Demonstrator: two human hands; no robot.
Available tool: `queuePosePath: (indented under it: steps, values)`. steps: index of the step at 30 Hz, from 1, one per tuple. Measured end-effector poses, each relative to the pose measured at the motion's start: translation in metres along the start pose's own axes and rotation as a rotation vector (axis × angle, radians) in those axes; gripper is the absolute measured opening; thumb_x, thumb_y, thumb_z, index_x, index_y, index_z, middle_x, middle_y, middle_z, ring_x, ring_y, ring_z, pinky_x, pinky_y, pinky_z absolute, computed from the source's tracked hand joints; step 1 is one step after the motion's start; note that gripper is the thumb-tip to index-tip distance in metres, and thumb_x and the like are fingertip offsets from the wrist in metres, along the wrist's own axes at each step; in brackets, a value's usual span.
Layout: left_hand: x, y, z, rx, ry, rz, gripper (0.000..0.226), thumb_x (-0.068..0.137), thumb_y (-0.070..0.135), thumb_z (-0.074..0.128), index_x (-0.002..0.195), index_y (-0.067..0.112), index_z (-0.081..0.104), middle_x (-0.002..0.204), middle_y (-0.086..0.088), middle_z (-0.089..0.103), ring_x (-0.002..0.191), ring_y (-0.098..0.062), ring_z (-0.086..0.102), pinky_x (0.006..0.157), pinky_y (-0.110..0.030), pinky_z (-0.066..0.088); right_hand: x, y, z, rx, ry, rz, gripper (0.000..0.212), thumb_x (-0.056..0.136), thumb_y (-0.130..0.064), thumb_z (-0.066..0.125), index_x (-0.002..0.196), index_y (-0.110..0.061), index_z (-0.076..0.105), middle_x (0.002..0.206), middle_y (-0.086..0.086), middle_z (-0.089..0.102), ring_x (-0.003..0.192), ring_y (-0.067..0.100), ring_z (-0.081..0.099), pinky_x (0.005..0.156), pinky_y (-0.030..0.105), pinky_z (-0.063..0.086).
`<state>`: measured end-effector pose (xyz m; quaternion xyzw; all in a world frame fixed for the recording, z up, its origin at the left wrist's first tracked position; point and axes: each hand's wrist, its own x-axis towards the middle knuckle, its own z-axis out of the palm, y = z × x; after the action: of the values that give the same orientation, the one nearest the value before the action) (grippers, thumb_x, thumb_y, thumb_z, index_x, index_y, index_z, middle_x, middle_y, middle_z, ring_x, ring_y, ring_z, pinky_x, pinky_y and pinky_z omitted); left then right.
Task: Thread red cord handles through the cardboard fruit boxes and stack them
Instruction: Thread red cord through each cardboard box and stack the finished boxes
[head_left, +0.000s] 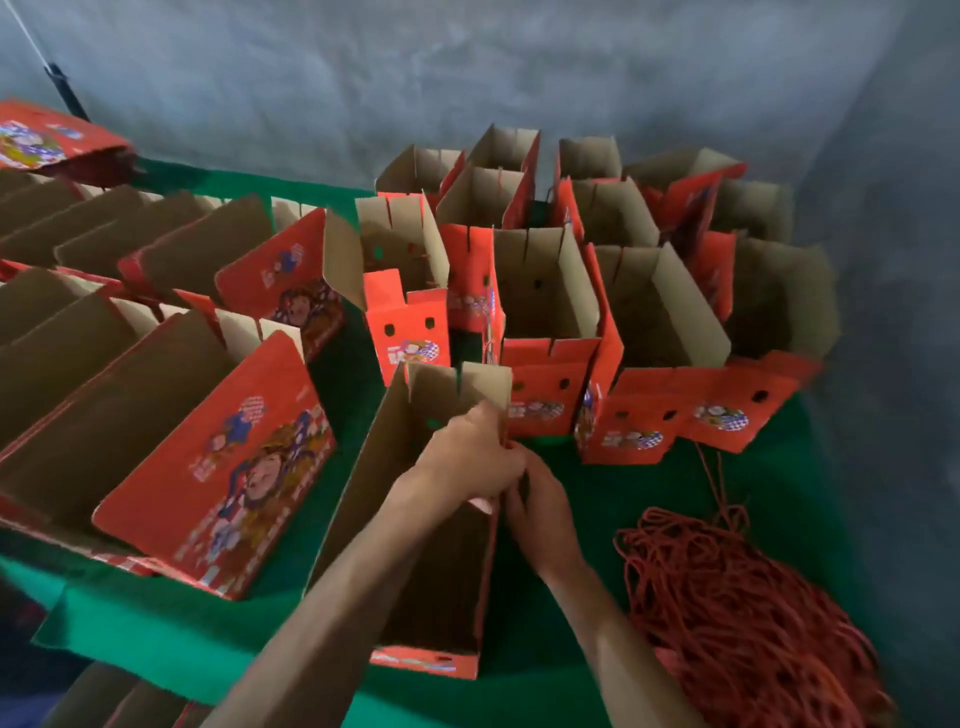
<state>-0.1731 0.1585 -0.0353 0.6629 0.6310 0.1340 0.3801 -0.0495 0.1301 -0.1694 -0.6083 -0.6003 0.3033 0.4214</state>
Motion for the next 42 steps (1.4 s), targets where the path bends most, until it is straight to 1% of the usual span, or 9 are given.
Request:
queuePosePath:
  steps: [6, 14, 25, 29, 33, 35, 37, 40, 42]
  values:
    - [0.008, 0.028, 0.05, -0.187, -0.363, -0.088, 0.04, 0.082, 0.035, 0.056, 0.112, 0.012, 0.044, 0.092, -0.014, 0.068, 0.059, -0.023, 0.074, 0.051, -0.031, 0.059, -0.053, 0.088, -0.05, -0.672, -0.272, 0.357, 0.041, 0.098, -0.033, 0.064, 0.135, -0.018, 0.054, 0.137, 0.006, 0.055, 0.13, 0.025, 0.053, 0.102, 0.034, 0.045]
    - [0.005, 0.013, 0.057, -0.374, -0.404, -0.086, 0.022, 0.094, 0.025, 0.045, 0.107, 0.018, 0.062, 0.104, -0.007, 0.07, 0.096, -0.024, 0.068, 0.079, -0.035, 0.056, -0.09, 0.126, -0.051, -0.798, -0.28, 0.424, 0.025, 0.103, -0.027, 0.045, 0.113, -0.015, 0.065, 0.123, 0.006, 0.063, 0.117, 0.025, 0.061, 0.094, 0.036, 0.045]
    - [0.037, -0.054, 0.071, -0.611, -0.418, -0.379, 0.068, 0.034, 0.038, 0.081, 0.09, 0.0, 0.071, 0.086, -0.022, 0.074, 0.069, -0.032, 0.072, 0.071, -0.036, 0.053, -0.065, 0.038, -0.068, 0.189, 0.062, 0.346, 0.011, 0.099, -0.02, 0.069, 0.096, -0.026, 0.077, 0.087, -0.015, 0.076, 0.081, 0.002, 0.07, 0.072, 0.022, 0.055]
    - [0.036, -0.046, 0.066, -0.535, -0.386, -0.357, 0.046, 0.048, 0.035, 0.085, 0.071, -0.002, 0.07, 0.076, -0.027, 0.067, 0.067, -0.029, 0.068, 0.066, -0.027, 0.053, -0.062, 0.033, -0.071, 0.228, 0.052, 0.33, 0.012, 0.1, -0.022, 0.067, 0.099, -0.018, 0.078, 0.09, -0.008, 0.077, 0.083, 0.004, 0.071, 0.071, 0.018, 0.053]
    - [0.013, -0.037, 0.062, -0.611, -0.435, -0.219, 0.044, 0.089, -0.011, 0.053, 0.048, 0.006, 0.048, 0.061, -0.016, 0.042, 0.058, -0.02, 0.046, 0.058, -0.021, 0.039, -0.06, 0.033, -0.065, 0.329, 0.12, 0.354, 0.018, 0.101, -0.029, 0.067, 0.099, -0.015, 0.078, 0.09, -0.005, 0.078, 0.084, 0.007, 0.072, 0.074, 0.025, 0.056]
    - [0.015, -0.033, 0.059, -0.536, -0.39, -0.291, 0.02, 0.077, 0.01, 0.059, 0.067, -0.004, 0.067, 0.071, -0.027, 0.064, 0.063, -0.026, 0.065, 0.069, -0.028, 0.049, -0.058, 0.034, -0.061, 0.415, 0.131, 0.381, 0.019, 0.101, -0.028, 0.068, 0.099, -0.012, 0.077, 0.092, 0.002, 0.078, 0.089, 0.02, 0.074, 0.082, 0.043, 0.06]
    - [0.013, -0.037, 0.06, -0.594, -0.505, -0.301, 0.041, 0.089, 0.033, 0.055, 0.105, 0.0, 0.072, 0.092, -0.021, 0.076, 0.083, -0.034, 0.073, 0.083, -0.038, 0.054, -0.057, 0.035, -0.058, 0.436, 0.117, 0.39, 0.019, 0.101, -0.029, 0.068, 0.095, -0.014, 0.077, 0.089, 0.004, 0.078, 0.086, 0.022, 0.074, 0.085, 0.053, 0.059]
    - [-0.002, -0.022, 0.057, -0.603, -0.588, -0.239, 0.081, 0.087, 0.083, 0.037, 0.122, 0.018, 0.072, 0.118, -0.014, 0.073, 0.113, -0.035, 0.068, 0.095, -0.047, 0.054, -0.058, 0.035, -0.063, 0.314, 0.102, 0.336, 0.02, 0.101, -0.033, 0.067, 0.093, -0.02, 0.079, 0.086, -0.008, 0.077, 0.079, 0.007, 0.072, 0.078, 0.041, 0.061]
    - [-0.01, -0.013, 0.061, -0.594, -0.551, -0.213, 0.088, 0.093, 0.081, 0.021, 0.122, 0.014, 0.07, 0.119, -0.014, 0.072, 0.114, -0.033, 0.068, 0.092, -0.047, 0.055, -0.061, 0.033, -0.069, 0.134, 0.07, 0.242, 0.023, 0.104, -0.035, 0.061, 0.098, -0.022, 0.079, 0.091, -0.011, 0.076, 0.084, 0.006, 0.07, 0.078, 0.036, 0.059]
